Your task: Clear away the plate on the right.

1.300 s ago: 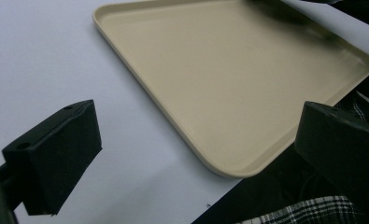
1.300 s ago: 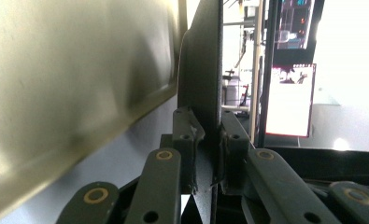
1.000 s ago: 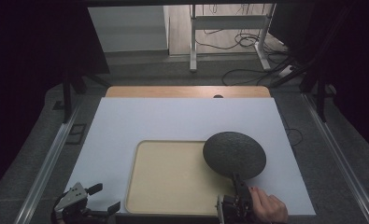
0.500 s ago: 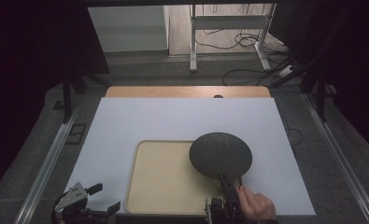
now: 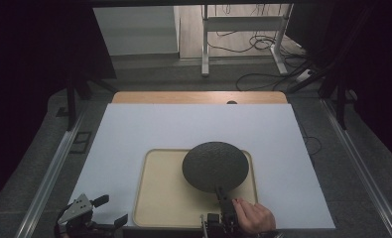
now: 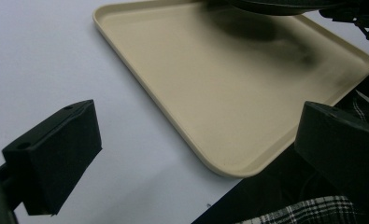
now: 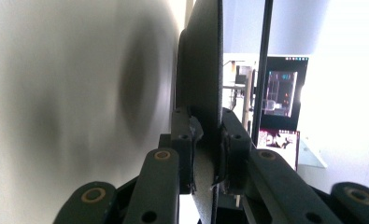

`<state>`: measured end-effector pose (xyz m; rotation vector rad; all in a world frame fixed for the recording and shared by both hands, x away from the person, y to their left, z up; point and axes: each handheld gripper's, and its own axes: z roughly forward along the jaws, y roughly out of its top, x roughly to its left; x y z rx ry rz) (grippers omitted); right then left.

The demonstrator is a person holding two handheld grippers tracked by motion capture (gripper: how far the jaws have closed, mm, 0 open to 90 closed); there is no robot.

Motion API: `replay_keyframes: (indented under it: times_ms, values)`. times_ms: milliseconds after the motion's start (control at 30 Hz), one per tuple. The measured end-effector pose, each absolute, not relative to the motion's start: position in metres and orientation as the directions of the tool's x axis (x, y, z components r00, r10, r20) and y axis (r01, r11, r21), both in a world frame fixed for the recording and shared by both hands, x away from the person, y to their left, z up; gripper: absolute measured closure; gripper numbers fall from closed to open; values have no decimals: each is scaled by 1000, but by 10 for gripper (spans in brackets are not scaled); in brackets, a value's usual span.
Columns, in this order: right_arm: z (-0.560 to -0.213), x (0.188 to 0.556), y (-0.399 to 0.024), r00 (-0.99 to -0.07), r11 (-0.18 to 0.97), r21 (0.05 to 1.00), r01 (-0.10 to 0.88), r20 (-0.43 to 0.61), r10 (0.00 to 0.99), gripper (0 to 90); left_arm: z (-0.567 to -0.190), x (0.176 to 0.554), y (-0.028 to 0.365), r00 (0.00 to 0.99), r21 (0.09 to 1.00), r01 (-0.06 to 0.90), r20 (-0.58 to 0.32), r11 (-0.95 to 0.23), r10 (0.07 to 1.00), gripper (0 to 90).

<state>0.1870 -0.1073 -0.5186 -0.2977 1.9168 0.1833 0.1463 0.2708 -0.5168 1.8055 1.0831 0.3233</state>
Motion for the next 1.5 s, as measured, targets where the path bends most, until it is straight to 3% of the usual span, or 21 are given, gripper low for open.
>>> replay_keyframes:
  times_ms: [467, 700, 1200, 1300, 1500]
  values:
    - [-527, 174, -82, -347, 926, -14, -376, -925, -155, 787, -517, 146, 271, 569, 838, 528, -232, -134, 789, 1]
    - [-532, 172, -78, -362, 924, -11, -382, -918, -161, 786, -517, 146, 271, 568, 839, 528, -232, -133, 789, 1]
    - [-538, 168, -78, -498, 918, 64, -392, -854, -153, 846, -517, 146, 270, 568, 836, 531, -230, -139, 790, 1]
    - [-539, 164, -76, -472, 930, 17, -368, -865, -171, 839, -517, 146, 270, 568, 837, 530, -228, -140, 791, 1]
    - [-546, 165, -77, -507, 930, 16, -368, -842, -186, 813, -517, 146, 270, 570, 836, 530, -227, -142, 790, 1]
